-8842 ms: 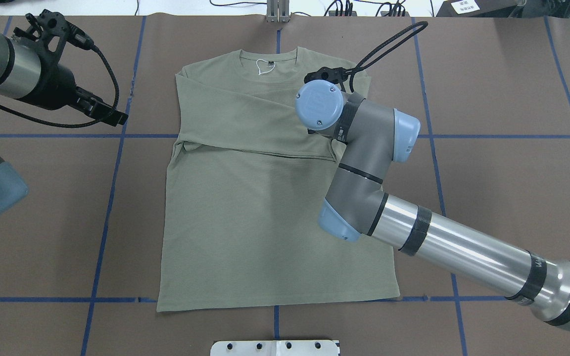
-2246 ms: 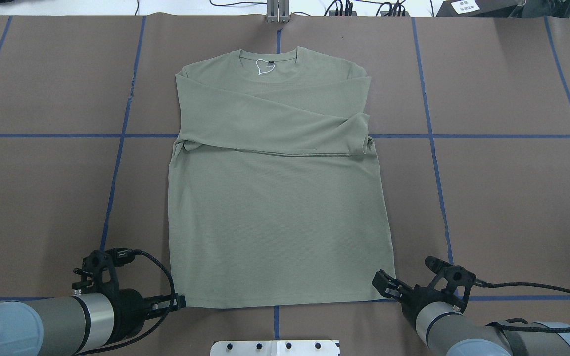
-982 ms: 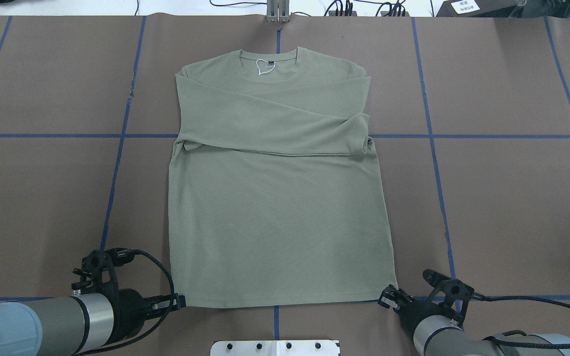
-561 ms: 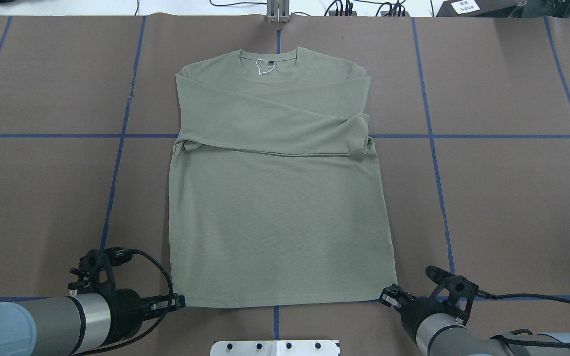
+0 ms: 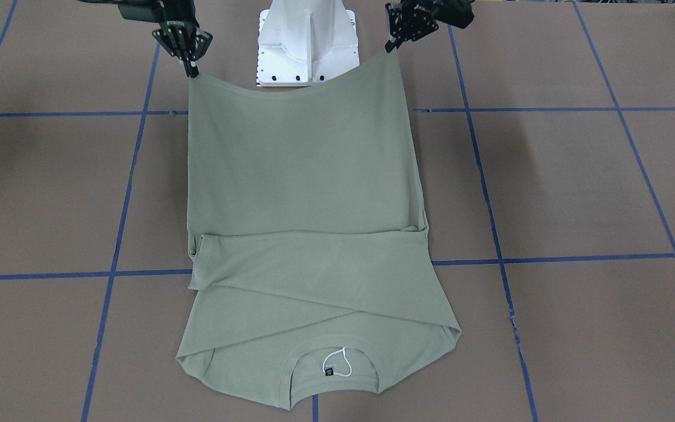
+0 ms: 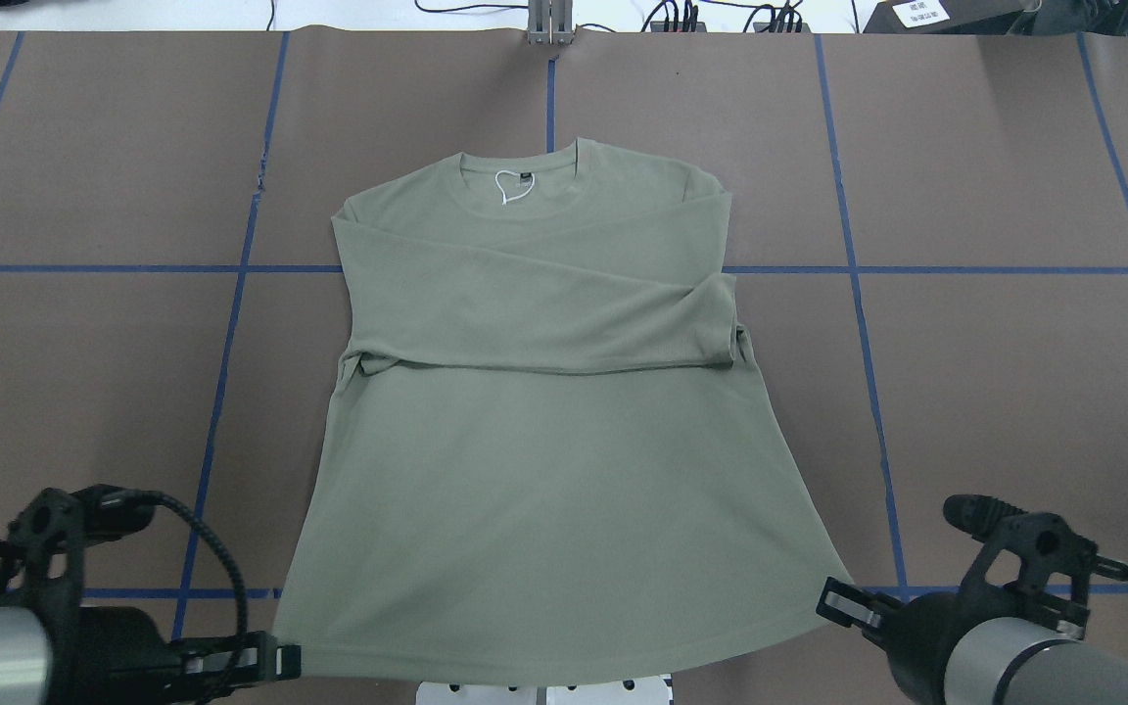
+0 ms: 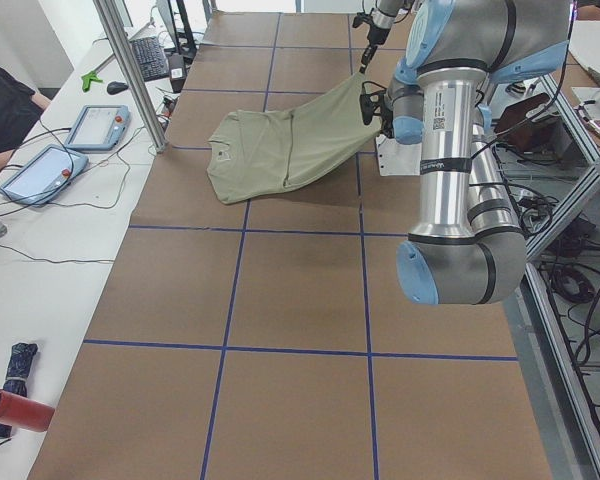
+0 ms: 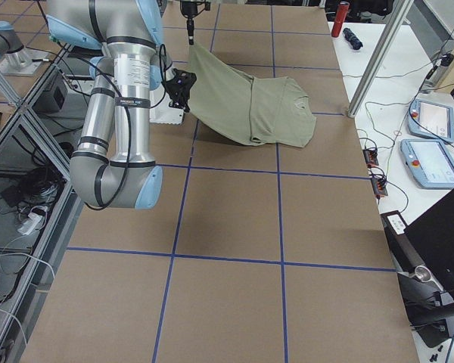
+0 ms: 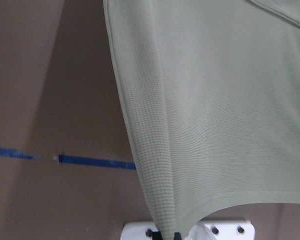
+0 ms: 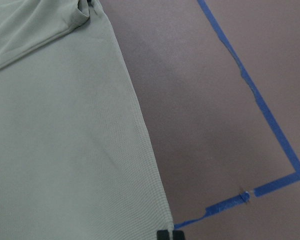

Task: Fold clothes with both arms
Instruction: 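Lift the hem with both grippers and carry it toward the collar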

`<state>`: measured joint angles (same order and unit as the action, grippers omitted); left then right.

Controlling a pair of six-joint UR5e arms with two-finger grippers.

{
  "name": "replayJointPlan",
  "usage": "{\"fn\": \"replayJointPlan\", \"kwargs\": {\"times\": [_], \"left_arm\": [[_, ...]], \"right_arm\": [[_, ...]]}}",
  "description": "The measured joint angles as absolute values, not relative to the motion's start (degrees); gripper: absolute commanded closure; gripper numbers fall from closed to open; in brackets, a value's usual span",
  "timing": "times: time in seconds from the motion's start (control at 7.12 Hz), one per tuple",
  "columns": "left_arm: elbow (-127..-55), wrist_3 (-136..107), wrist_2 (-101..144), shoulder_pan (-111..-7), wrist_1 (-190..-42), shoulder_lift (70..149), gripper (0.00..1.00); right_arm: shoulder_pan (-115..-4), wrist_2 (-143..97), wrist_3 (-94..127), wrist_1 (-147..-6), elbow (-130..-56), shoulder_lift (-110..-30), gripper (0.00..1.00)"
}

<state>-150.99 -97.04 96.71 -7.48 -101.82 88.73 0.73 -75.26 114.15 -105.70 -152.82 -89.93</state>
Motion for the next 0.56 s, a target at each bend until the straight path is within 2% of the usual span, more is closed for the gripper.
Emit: {"fn": "replayJointPlan", "kwargs": {"times": [0.14,0.28,0.56], "left_arm": [[-153.9,-96.1,100.2,-10.3,-96.8,91.0,1.0],[-153.2,-93.1,102.2,-13.2,-93.7,94.5,1.0],[-145.2,-83.2,103.3,-20.7,-91.7,101.5,1.0]], "right_arm": [[-2.7,-79.2,110.9,-109.0,-154.9,-87.5,1.0],[-6.5,-81.4,105.9,-111.0,-154.3,-83.8,1.0],[-16.1,-84.8,96.4,-113.2,-145.2,-72.4,1.0]]}}
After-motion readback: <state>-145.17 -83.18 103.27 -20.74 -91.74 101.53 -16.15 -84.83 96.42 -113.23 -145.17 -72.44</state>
